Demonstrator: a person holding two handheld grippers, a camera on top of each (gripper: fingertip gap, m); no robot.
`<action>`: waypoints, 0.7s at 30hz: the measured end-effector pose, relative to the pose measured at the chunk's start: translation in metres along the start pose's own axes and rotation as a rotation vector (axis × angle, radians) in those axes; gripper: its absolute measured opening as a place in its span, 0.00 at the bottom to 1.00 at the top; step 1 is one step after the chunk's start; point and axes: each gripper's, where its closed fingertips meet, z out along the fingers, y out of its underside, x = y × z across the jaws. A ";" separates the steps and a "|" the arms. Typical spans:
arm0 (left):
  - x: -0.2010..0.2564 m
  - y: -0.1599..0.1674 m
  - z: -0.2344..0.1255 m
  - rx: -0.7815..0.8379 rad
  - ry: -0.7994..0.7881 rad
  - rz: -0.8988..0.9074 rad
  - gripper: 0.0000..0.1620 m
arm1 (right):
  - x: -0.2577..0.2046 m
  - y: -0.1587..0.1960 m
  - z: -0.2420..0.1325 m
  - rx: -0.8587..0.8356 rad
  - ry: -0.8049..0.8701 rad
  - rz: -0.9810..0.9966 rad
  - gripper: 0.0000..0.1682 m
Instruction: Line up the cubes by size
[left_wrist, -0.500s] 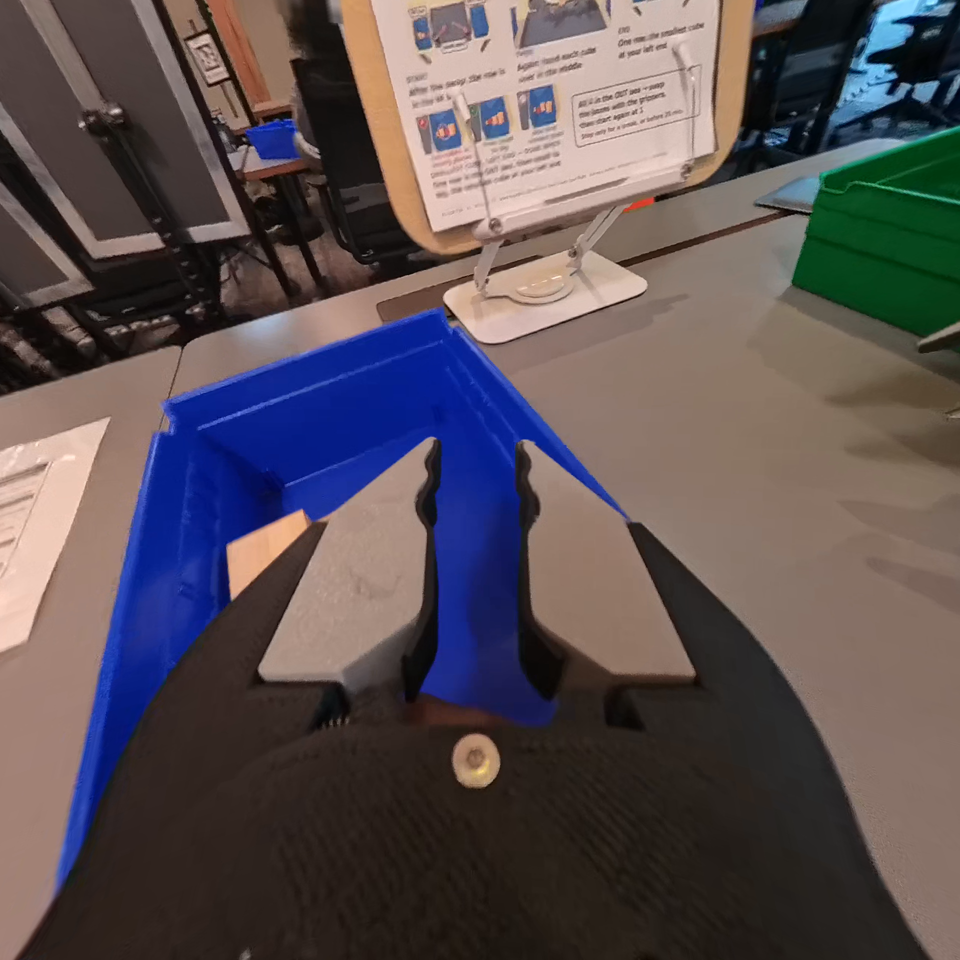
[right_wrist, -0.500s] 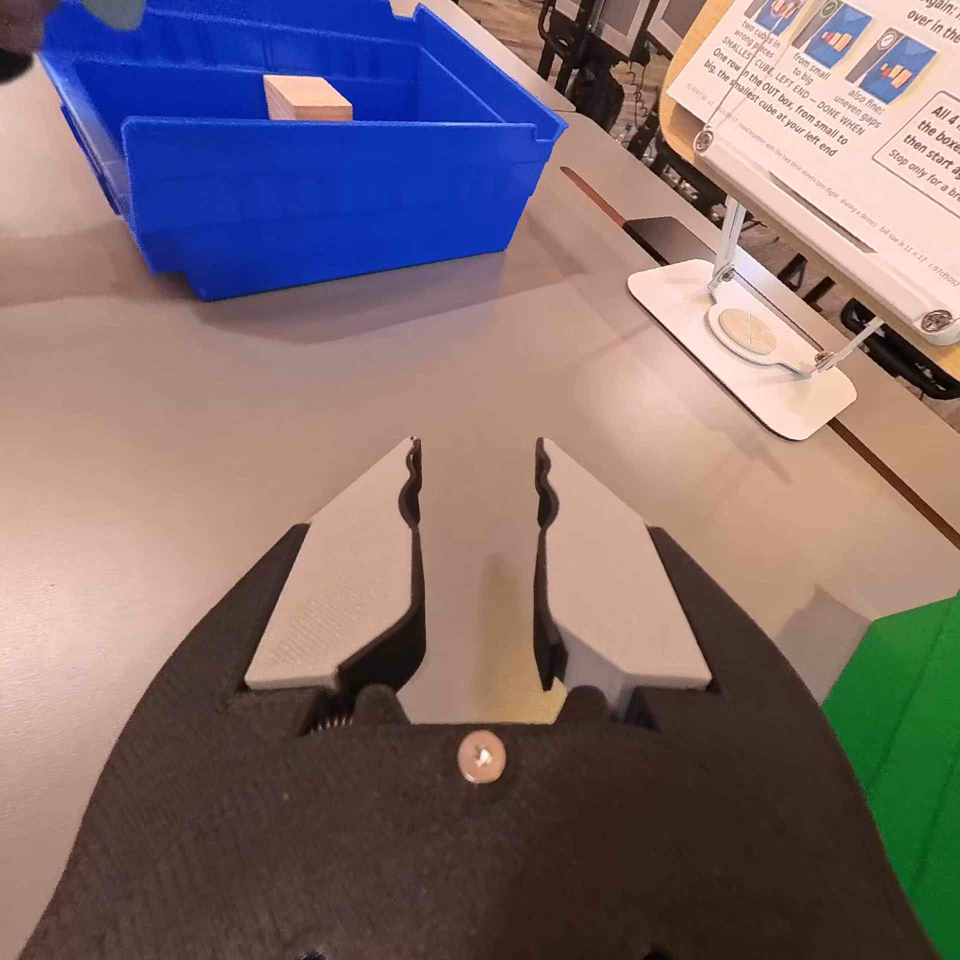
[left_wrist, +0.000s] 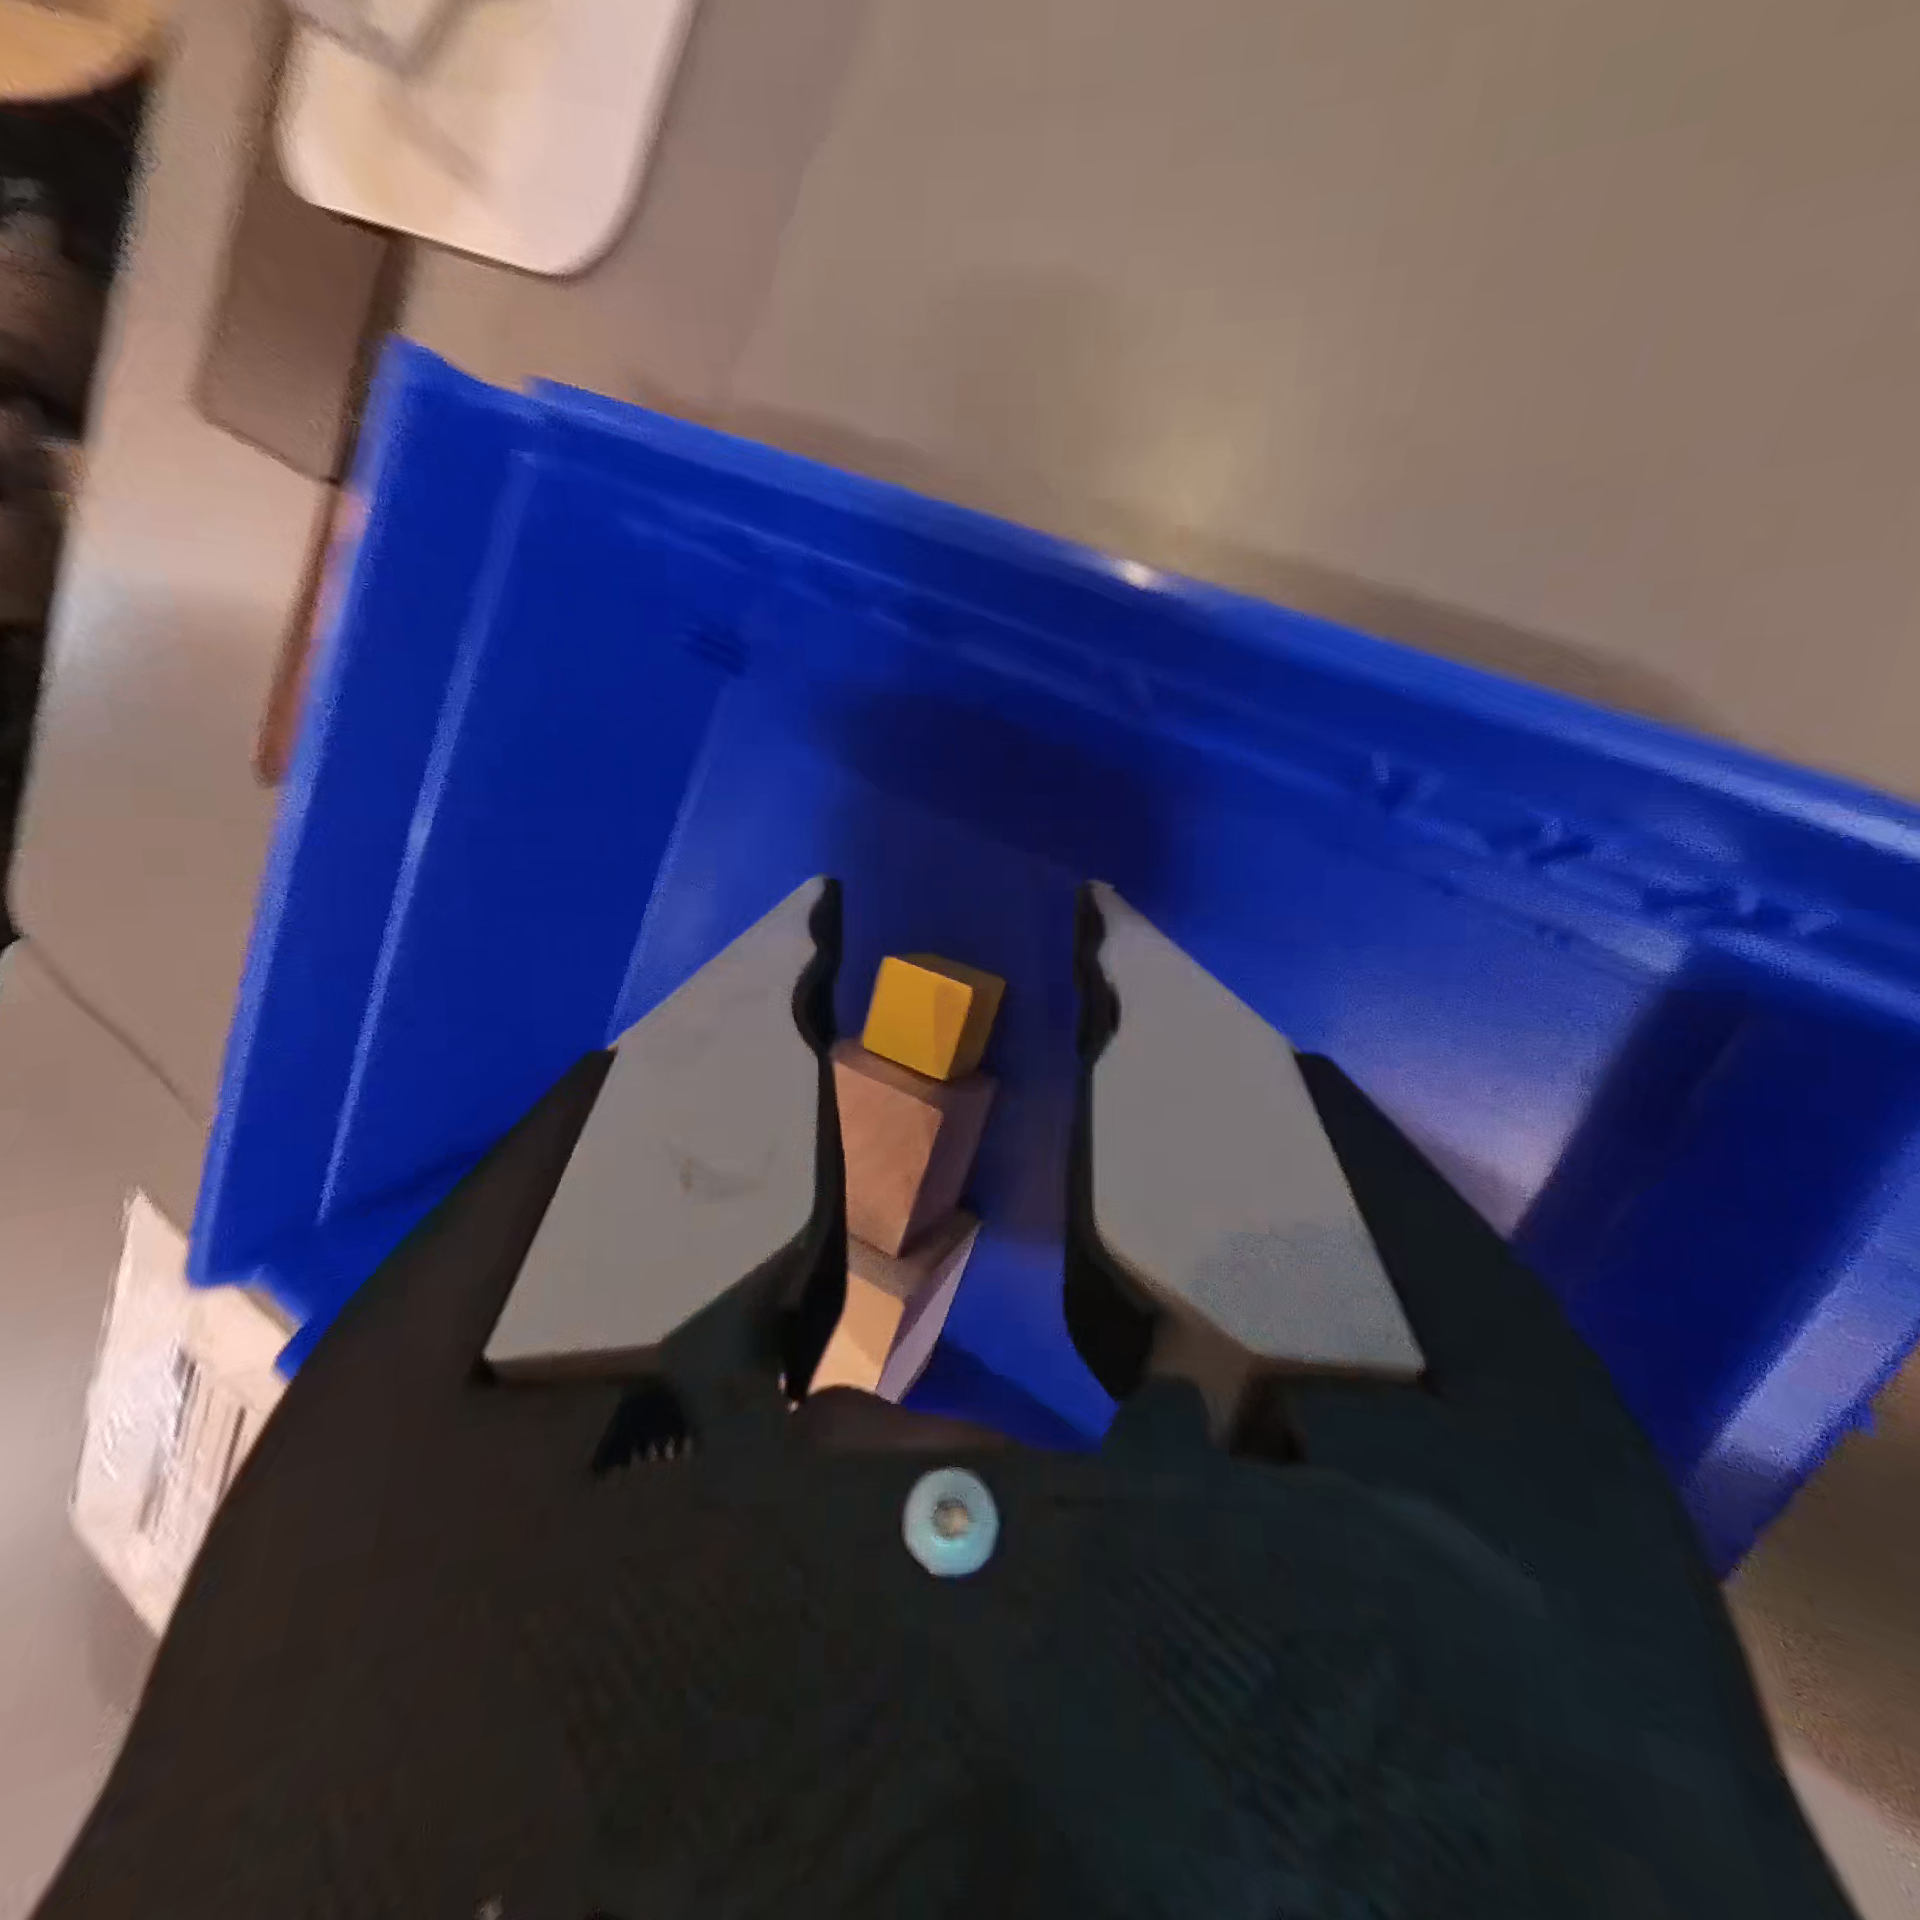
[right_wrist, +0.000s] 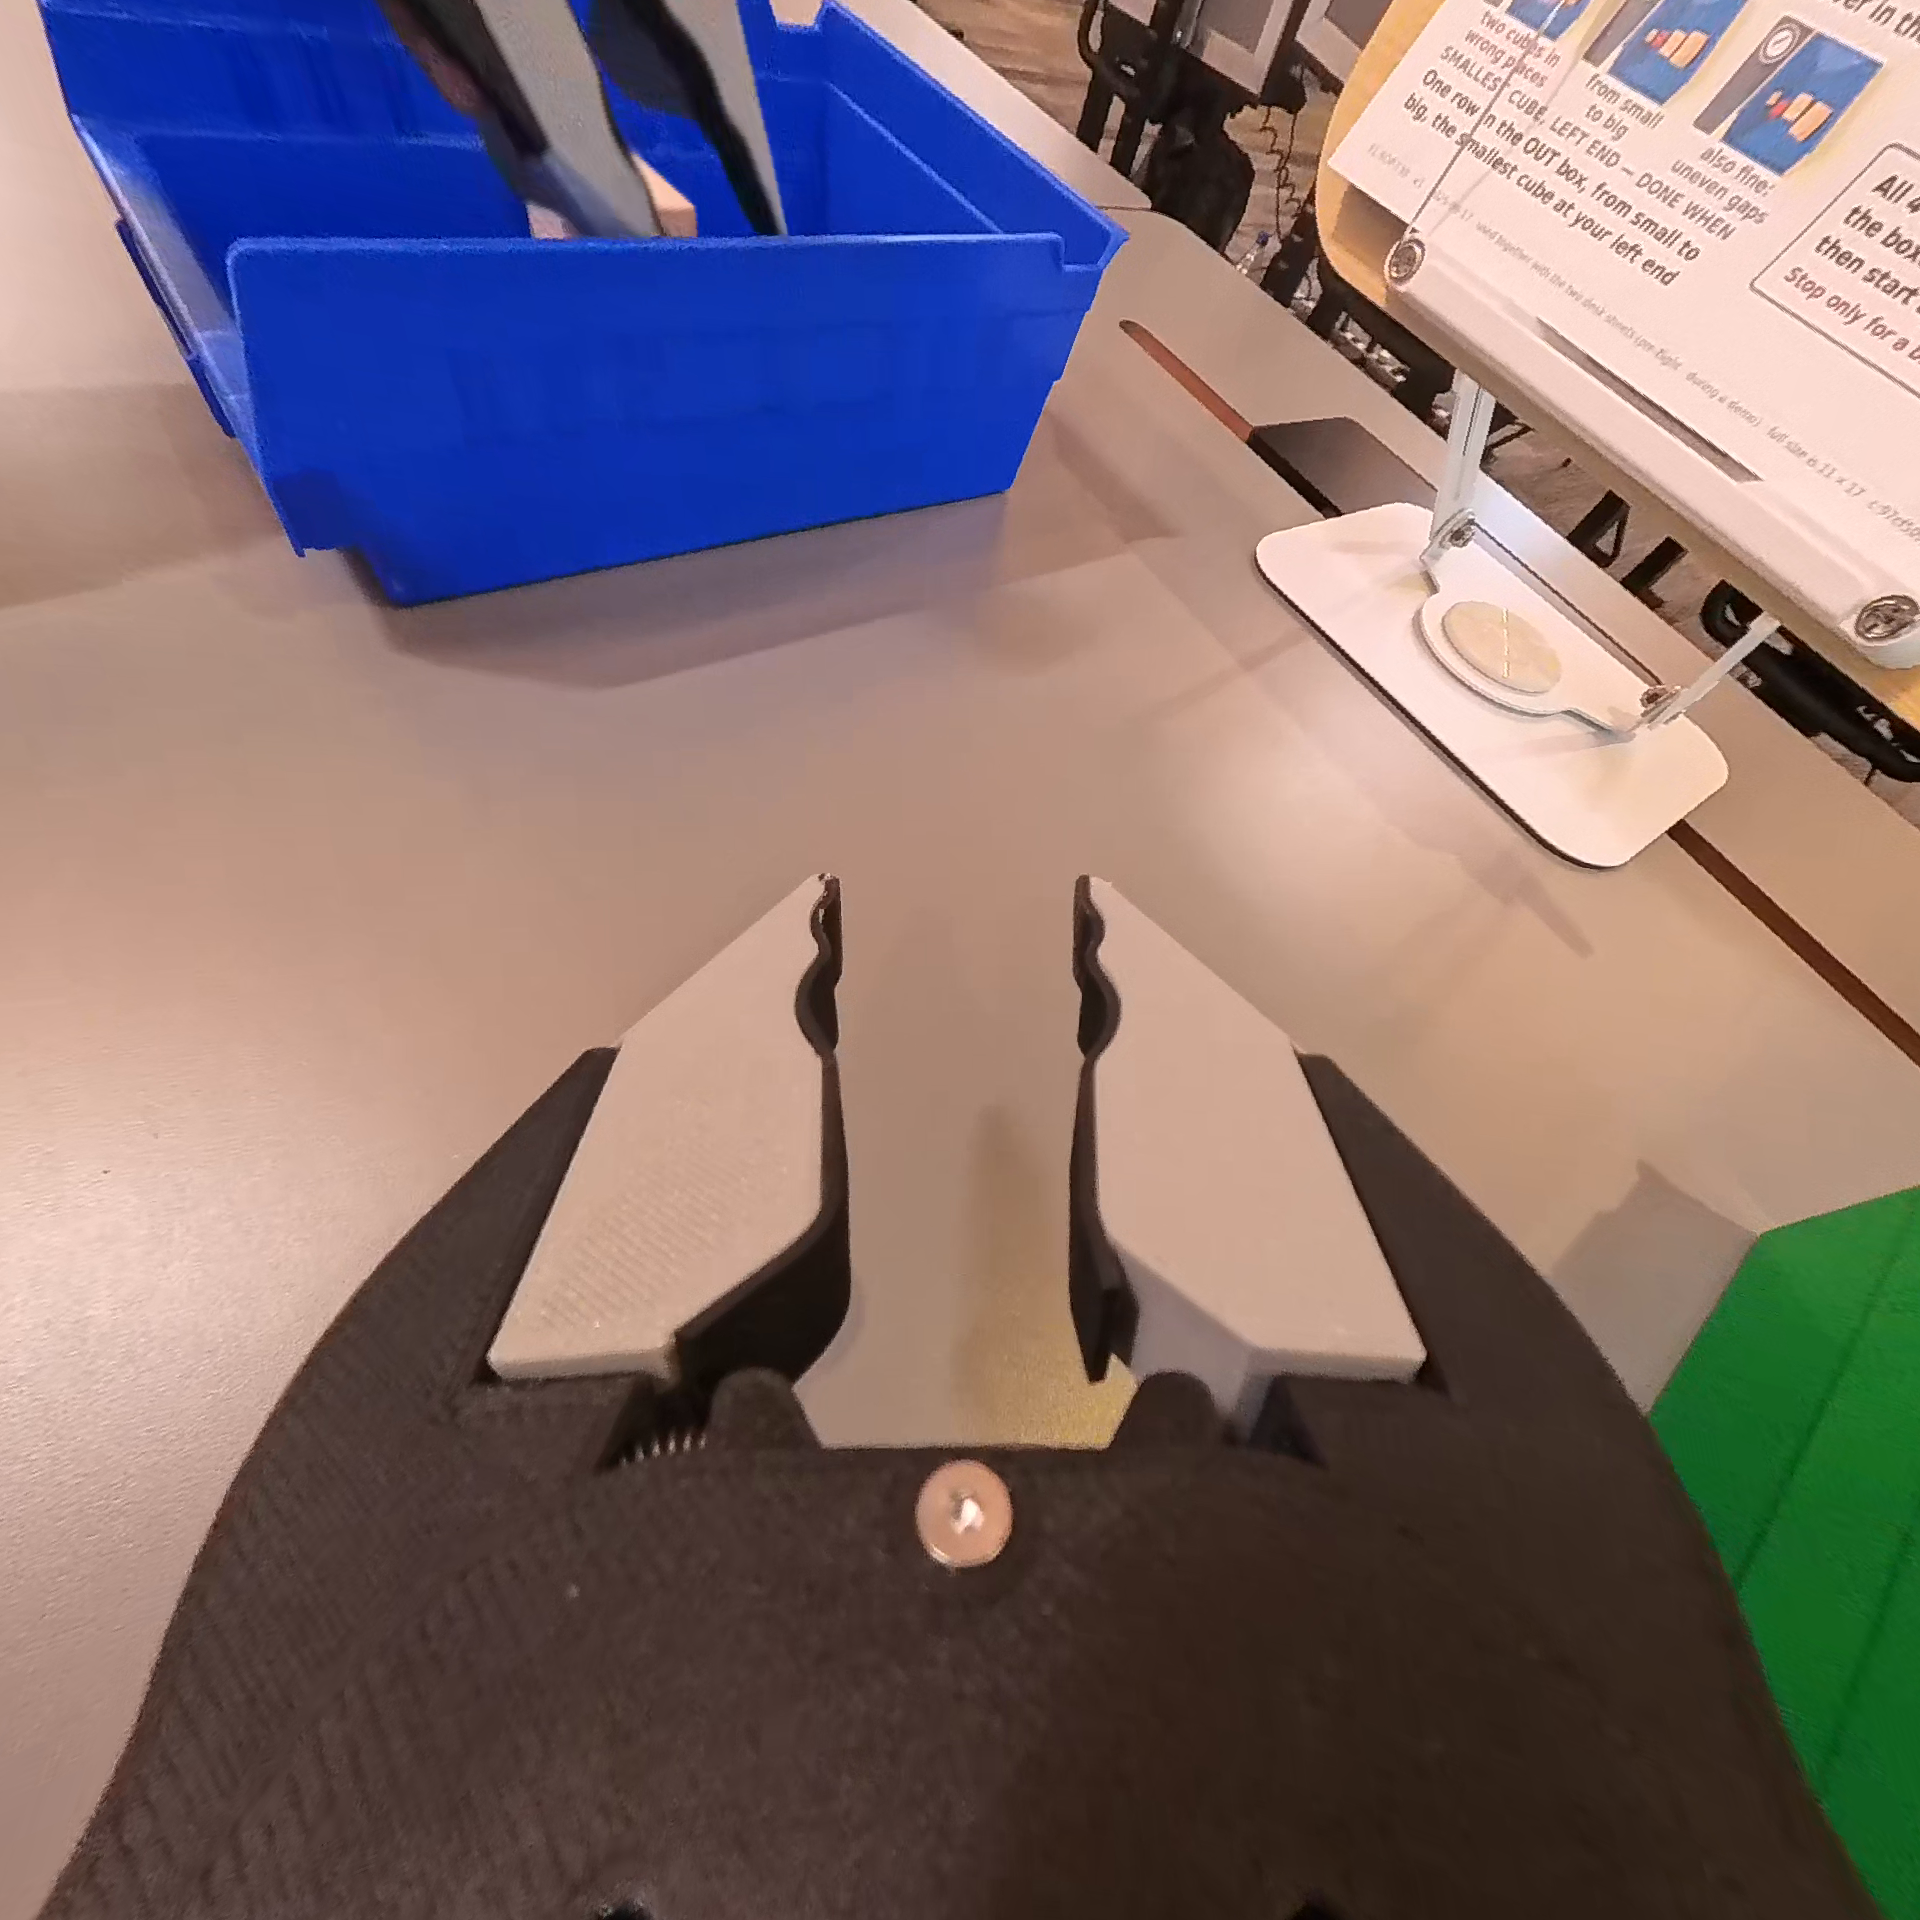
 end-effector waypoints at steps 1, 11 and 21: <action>0.003 0.007 0.006 -0.037 0.020 0.048 0.28 | 0.000 0.000 0.000 0.001 -0.001 0.002 0.25; -0.005 0.058 0.036 -0.330 0.089 0.154 0.26 | -0.001 0.000 0.000 0.002 -0.018 0.010 0.25; -0.011 0.037 0.023 -0.167 -0.006 0.140 0.16 | 0.002 -0.003 -0.006 0.033 -0.065 0.087 0.25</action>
